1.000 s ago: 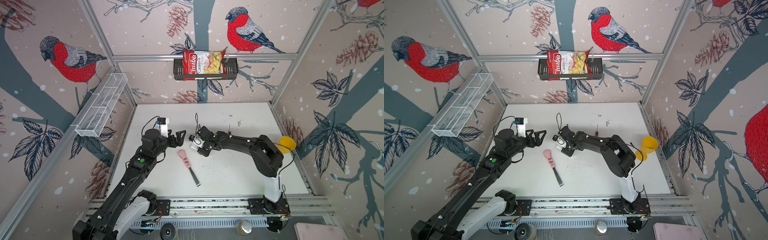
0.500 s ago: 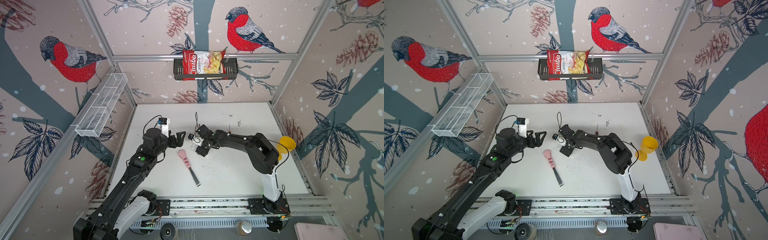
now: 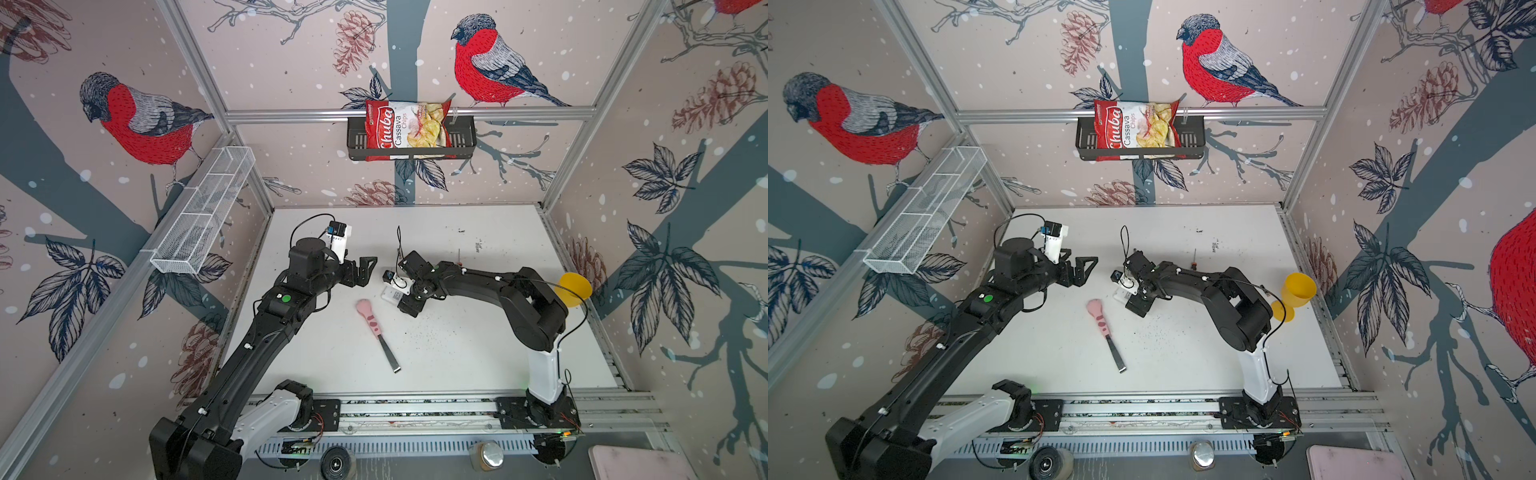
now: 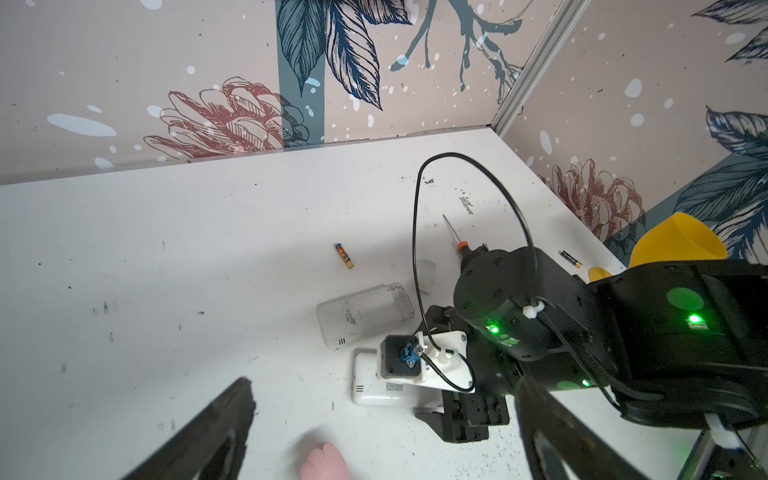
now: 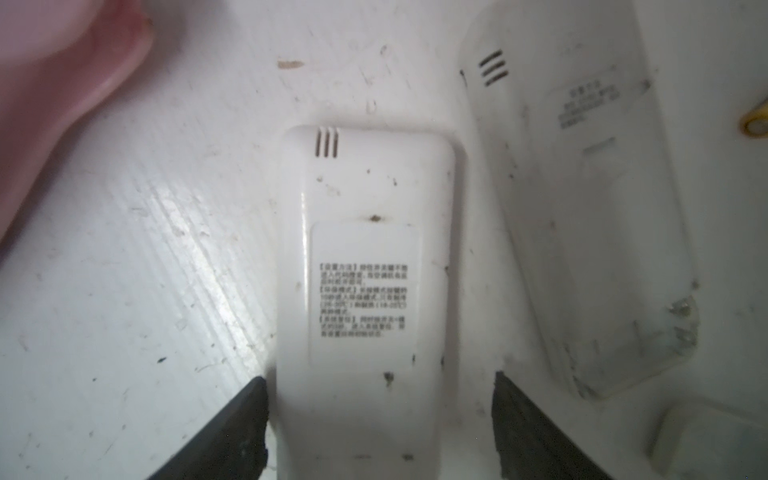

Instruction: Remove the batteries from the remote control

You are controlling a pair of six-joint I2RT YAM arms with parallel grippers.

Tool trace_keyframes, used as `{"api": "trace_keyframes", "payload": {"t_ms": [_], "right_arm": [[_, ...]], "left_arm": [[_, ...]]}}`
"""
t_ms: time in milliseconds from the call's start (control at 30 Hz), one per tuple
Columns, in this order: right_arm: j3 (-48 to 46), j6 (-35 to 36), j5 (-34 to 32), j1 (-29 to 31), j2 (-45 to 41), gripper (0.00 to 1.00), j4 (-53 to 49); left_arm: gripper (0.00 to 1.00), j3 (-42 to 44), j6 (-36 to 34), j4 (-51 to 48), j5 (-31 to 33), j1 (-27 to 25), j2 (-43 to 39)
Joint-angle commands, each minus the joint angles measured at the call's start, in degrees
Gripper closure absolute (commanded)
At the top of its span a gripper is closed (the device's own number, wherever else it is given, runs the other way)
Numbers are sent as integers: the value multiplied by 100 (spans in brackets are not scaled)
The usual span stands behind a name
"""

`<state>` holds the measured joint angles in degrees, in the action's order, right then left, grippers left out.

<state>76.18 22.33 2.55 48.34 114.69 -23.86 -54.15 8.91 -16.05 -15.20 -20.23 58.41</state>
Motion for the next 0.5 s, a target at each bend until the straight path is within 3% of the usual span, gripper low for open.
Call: {"api": "trace_keyframes", "payload": {"t_ms": [0, 467], "right_arm": [[-110, 22, -523, -41, 7, 17, 31], [-200, -36, -712, -351, -330, 16, 161]], "left_arm": [[3, -93, -201, -164, -10, -12, 92], [6, -497, -514, -259, -26, -38, 513]]}}
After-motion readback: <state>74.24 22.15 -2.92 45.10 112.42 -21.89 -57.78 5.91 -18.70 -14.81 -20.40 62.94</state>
